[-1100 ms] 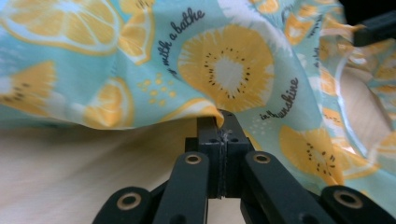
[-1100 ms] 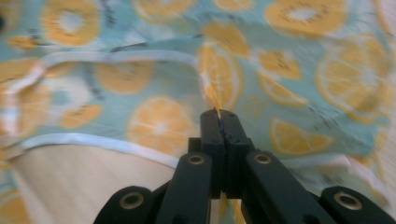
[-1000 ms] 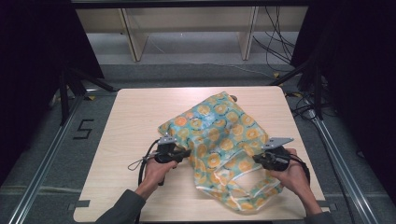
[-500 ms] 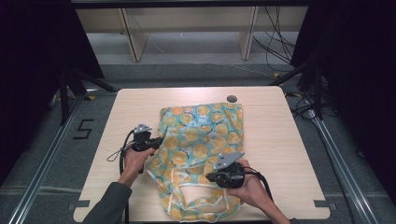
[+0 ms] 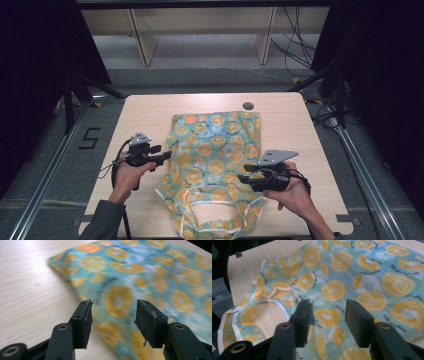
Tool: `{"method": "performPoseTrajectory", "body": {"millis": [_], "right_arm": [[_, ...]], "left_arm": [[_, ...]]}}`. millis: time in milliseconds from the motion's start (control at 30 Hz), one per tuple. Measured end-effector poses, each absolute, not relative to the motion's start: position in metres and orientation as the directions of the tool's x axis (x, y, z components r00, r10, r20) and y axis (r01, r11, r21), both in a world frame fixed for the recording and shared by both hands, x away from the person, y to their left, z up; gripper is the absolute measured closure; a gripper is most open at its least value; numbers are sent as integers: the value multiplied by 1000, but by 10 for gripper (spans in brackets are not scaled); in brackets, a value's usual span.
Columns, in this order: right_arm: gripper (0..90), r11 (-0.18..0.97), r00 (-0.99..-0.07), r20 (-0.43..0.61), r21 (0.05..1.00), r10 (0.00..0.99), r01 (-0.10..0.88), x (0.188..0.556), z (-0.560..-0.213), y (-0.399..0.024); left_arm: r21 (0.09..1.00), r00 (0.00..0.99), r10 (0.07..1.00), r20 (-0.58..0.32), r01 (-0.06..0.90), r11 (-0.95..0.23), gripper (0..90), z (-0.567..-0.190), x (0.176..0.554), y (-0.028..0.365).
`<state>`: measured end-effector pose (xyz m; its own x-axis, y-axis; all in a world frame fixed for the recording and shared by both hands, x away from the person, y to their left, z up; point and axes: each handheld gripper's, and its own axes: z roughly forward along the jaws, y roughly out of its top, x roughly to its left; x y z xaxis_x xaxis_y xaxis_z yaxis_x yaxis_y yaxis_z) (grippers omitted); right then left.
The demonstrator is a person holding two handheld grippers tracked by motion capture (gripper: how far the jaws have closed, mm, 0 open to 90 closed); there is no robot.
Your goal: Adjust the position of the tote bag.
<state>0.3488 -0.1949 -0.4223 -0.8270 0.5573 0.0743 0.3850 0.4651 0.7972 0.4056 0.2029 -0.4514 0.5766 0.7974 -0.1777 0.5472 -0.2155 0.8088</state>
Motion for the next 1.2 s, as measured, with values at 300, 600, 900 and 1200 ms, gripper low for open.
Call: {"method": "performPoseTrajectory", "body": {"millis": [300, 600, 900, 1200], "right_arm": [[443, 559, -837, 13, 739, 547, 377, 343, -436, -175], [400, 615, -850, -41, 709, 526, 346, 348, -456, -146], [827, 718, -870, -115, 622, 479, 313, 362, -477, -137], [900, 600, -838, -75, 732, 540, 321, 376, -447, -157]], "left_arm": [[783, 706, 697, -127, 503, -367, 377, -448, 372, 171], [769, 774, 629, -76, 446, -457, 364, -453, 356, 146], [749, 789, 610, -68, 444, -491, 354, -461, 356, 140], [748, 813, 579, -55, 418, -516, 332, -459, 353, 135]]}}
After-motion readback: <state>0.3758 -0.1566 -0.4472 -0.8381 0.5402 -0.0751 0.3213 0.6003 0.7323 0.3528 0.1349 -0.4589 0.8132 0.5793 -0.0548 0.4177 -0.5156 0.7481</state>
